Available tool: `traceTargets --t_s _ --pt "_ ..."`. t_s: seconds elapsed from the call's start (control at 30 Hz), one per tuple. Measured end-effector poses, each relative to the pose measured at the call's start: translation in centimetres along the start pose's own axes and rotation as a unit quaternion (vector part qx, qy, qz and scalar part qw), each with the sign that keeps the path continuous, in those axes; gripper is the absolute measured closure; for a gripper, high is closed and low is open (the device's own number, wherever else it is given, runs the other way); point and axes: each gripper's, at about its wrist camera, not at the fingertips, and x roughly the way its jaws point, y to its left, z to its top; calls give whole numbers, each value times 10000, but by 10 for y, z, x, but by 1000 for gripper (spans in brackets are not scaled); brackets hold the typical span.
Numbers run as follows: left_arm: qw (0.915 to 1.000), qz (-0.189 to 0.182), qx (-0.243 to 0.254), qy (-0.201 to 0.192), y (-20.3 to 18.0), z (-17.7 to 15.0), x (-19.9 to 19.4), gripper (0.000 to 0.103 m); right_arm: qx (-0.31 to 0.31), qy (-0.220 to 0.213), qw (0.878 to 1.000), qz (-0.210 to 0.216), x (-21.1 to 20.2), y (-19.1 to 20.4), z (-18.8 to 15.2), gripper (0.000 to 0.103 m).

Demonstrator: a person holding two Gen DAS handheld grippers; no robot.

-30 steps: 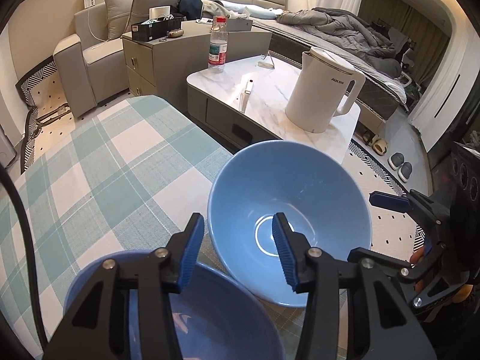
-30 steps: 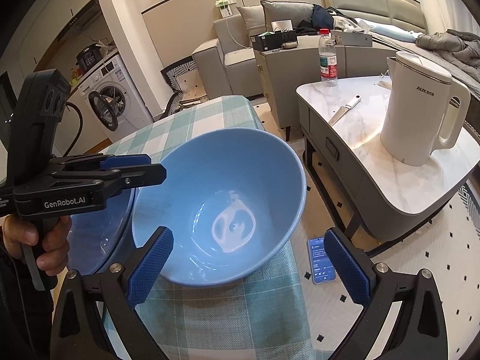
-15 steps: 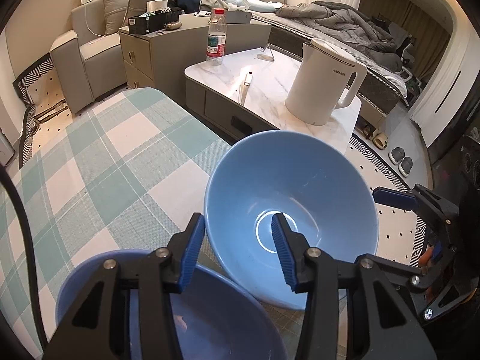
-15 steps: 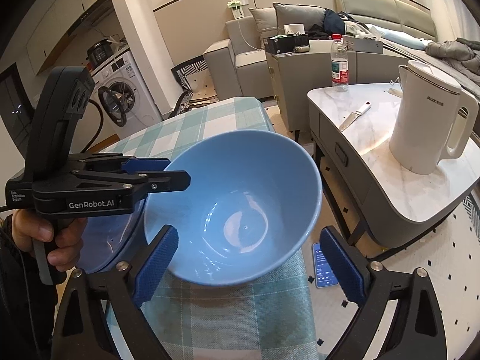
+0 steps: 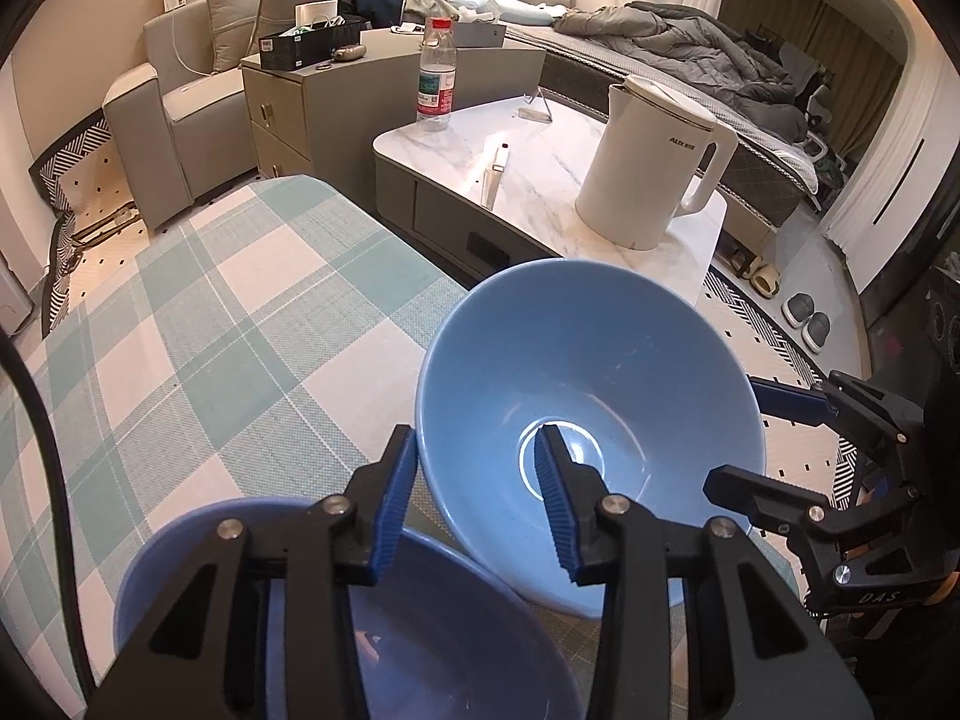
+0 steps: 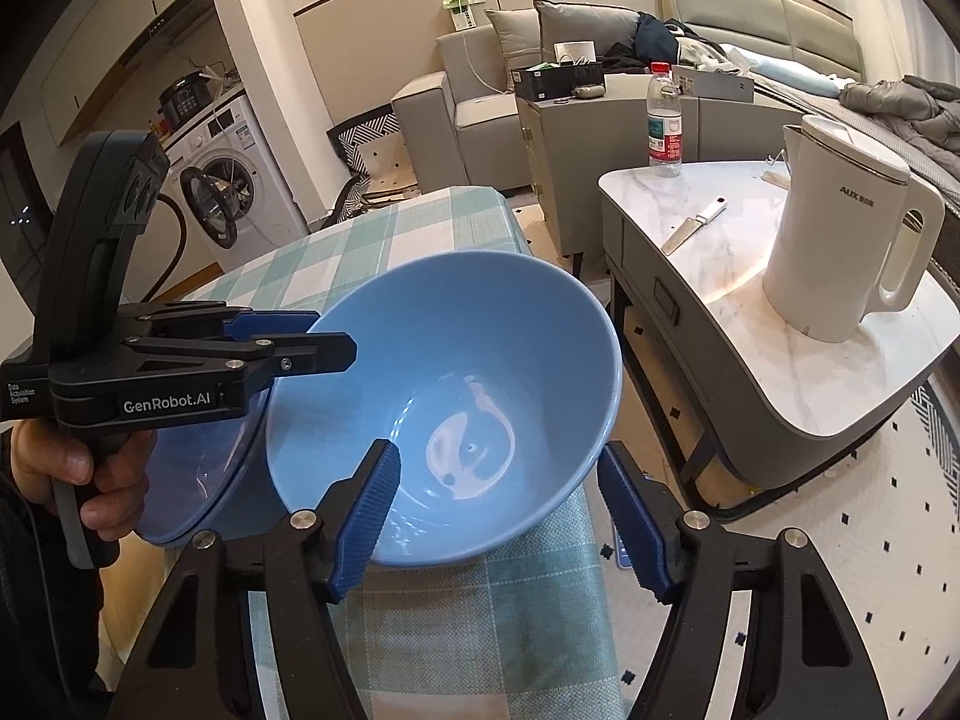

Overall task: Organize plates and bowls
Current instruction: 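Lift the gripped blue bowl and carry it over the nested bowls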

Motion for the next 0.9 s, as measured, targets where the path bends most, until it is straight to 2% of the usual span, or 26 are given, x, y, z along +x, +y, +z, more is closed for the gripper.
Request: traceTargets --t_s 0.9 --pt "9998 -5 2 -181 -6 1 -10 64 -76 -206 9997 -66 -16 2 0 32"
